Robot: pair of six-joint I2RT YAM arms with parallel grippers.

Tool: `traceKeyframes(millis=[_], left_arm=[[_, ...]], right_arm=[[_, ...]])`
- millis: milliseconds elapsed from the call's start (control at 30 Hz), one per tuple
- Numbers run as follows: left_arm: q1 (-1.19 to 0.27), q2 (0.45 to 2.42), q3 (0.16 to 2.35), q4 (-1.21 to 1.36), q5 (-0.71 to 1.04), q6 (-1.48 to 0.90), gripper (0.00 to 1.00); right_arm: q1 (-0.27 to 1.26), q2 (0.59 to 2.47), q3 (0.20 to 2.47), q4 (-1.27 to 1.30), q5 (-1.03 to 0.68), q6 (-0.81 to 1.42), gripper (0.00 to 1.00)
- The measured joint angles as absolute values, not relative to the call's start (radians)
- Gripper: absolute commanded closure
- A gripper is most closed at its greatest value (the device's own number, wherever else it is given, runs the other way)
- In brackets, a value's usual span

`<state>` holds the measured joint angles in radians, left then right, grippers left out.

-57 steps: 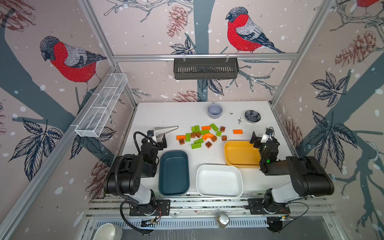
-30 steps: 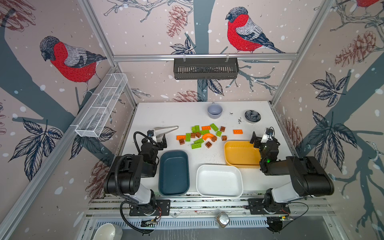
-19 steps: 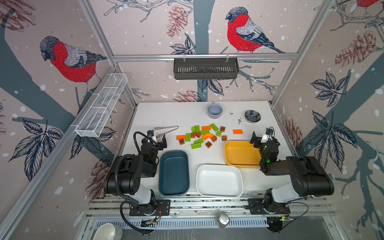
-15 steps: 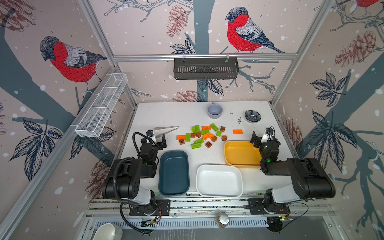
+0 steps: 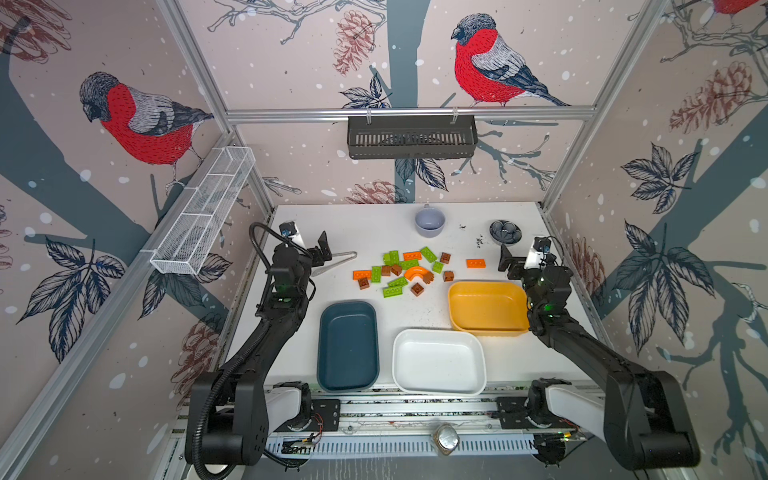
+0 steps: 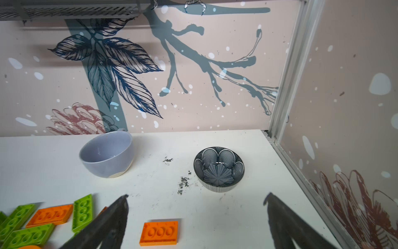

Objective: Sort the legos into containers by color
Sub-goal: 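Reach the left gripper to a brown brick while the right arm moves over the pile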

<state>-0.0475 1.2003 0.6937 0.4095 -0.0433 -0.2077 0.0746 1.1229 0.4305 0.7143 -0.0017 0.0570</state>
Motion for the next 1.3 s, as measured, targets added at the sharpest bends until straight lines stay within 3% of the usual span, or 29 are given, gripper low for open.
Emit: traceKeyframes(millis=[200, 500, 900, 1300], left_arm=[[-0.115, 1.278, 0.846, 0.083, -0.051, -0.340, 0.03], [-0.290, 1.430, 0.952, -0.168, -0.026, -0.491, 0.11], [-0.410, 1.713, 1.103, -0.326, -0.082, -0.583, 0.30], [-0.434, 1.840, 1.138, -0.382, -0.169, -0.599, 0.42]], right_arm=[[0.135, 1.105, 0.567, 0.494, -0.110, 0.049, 0.01], [0.242, 1.162, 0.697, 0.216, -0.293, 0.022, 0.01], [0.323, 1.293, 0.825, -0.002, -0.521, -0.038, 0.01], [0.339, 1.349, 0.832, -0.054, -0.560, -0.062, 0.01]])
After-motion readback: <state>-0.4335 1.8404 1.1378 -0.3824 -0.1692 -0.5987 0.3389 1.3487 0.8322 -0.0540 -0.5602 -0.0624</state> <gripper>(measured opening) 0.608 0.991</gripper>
